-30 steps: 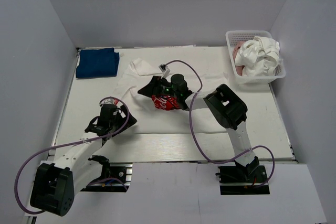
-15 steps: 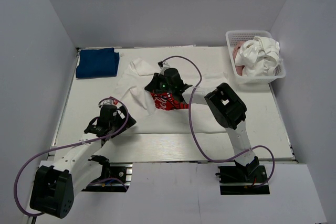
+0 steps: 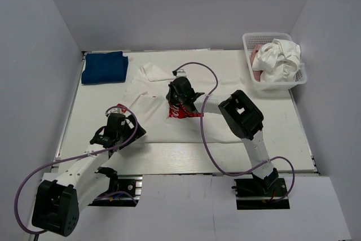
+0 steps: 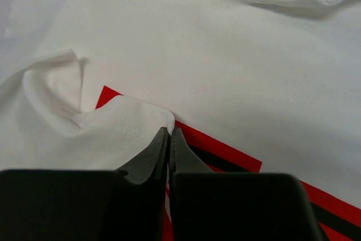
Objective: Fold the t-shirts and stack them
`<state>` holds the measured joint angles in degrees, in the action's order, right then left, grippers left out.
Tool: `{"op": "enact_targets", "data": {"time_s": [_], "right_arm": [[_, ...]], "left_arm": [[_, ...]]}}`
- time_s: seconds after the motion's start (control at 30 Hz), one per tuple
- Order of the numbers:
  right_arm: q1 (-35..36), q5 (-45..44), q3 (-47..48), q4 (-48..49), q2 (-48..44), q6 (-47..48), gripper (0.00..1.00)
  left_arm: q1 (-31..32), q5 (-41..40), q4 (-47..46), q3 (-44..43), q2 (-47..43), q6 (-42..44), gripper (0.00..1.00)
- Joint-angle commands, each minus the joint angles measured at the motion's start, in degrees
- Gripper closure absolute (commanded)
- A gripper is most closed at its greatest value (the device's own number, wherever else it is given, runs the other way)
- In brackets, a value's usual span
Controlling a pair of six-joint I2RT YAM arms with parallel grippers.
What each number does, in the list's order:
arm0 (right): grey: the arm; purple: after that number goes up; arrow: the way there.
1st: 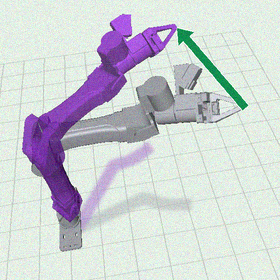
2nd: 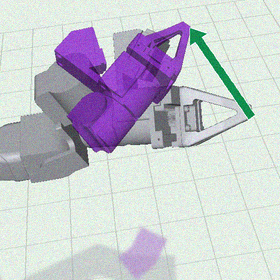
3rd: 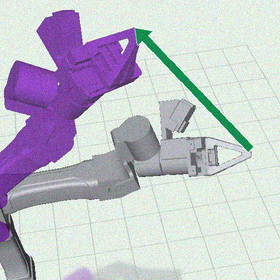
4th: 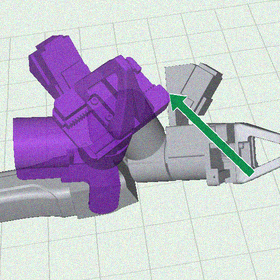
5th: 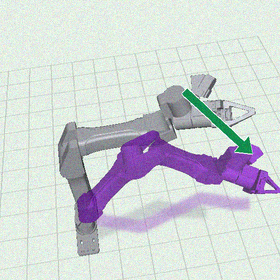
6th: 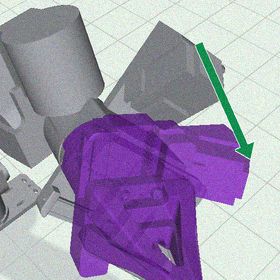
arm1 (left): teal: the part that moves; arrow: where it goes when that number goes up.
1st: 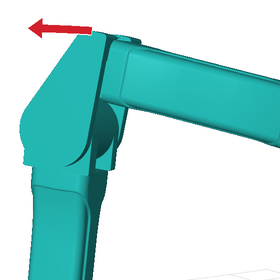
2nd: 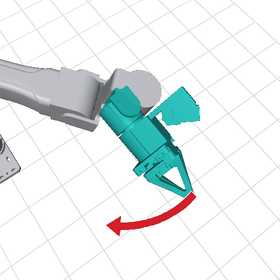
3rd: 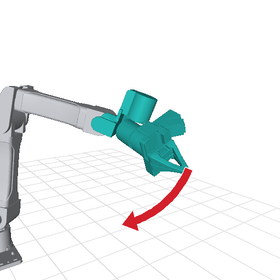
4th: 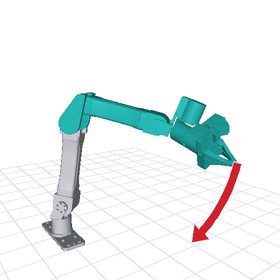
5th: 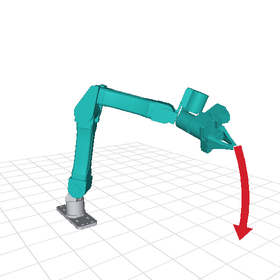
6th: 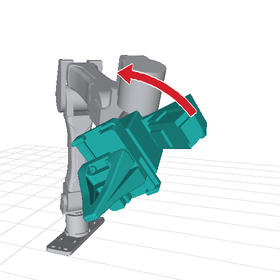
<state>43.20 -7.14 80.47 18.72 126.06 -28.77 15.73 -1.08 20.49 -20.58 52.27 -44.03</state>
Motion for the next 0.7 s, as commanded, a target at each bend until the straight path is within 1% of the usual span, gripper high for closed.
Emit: {"op": "enact_targets", "data": {"time_s": [0.0,0.1,0.13,0.17,0.2,0.23,0.27,0.37,0.5,0.53,0.57,0.6,0.63,0.67], "right_arm": [[0.22,-8.86,-0.73,-0.45,-2.92,0.82,1.0],[0.57,-6.31,-4.43,3.51,-5.73,2.67,1.0],[0.57,-4.83,-4.53,3.6,-6.17,3.28,0.89],[0.48,-4.64,-4.01,2.73,-6.18,3.9,0.7],[0.66,-4.55,-3.39,1.33,-6.18,3.99,0.46],[0.83,-4.03,-2.78,0.88,-6.44,4.16,0.39],[0.75,-3.94,-2.68,1.05,-6.88,5.38,0.33],[0.92,-2.09,-2.25,1.4,-9.59,7.41,0.1],[0.92,0.54,-1.37,-1.49,-13.81,8.82,0.1],[0.49,2.46,-1.71,-2.1,-14.52,8.74,0.1],[0.39,3.35,-3.89,-4.02,-18.09,8.13,0.1],[0.31,3.36,-5.31,-4.22,-19.52,6.9,0.1],[-0.04,2.23,-6.89,-4.31,-21.02,6.72,0.1],[-0.22,1.08,-10.64,-4.48,-24.86,6.28,0.1]], "left_arm": [[0.18,-0.5,2.18,-0.25,-0.85,-0.53,0.0],[0.18,-0.5,2.18,-0.25,-0.85,-0.53,0.0],[0.18,-0.5,2.18,-0.25,-0.85,-0.53,0.0],[0.18,0.02,2.18,-0.25,-0.85,-0.53,0.0],[0.18,0.03,2.18,-0.25,-0.85,-0.53,0.0],[0.18,0.55,2.18,-0.25,-0.85,-0.53,0.0],[0.18,0.55,2.18,-0.77,-0.85,-0.53,0.0],[0.18,0.55,2.18,-2.52,-1.47,-0.53,0.0],[0.18,-0.68,1.14,-5.96,-1.47,0.52,0.0],[0.18,-0.68,0.43,-6.75,-0.51,0.52,0.0],[0.18,-0.68,-1.57,-8.32,0.28,1.05,0.0],[0.18,-0.68,-2.9,-9.21,1.16,1.05,0.0],[0.18,-0.68,-4.22,-10.09,3.52,1.84,0.0],[0.18,-0.68,-5.54,-12.18,5.02,2.37,0.0]]}}
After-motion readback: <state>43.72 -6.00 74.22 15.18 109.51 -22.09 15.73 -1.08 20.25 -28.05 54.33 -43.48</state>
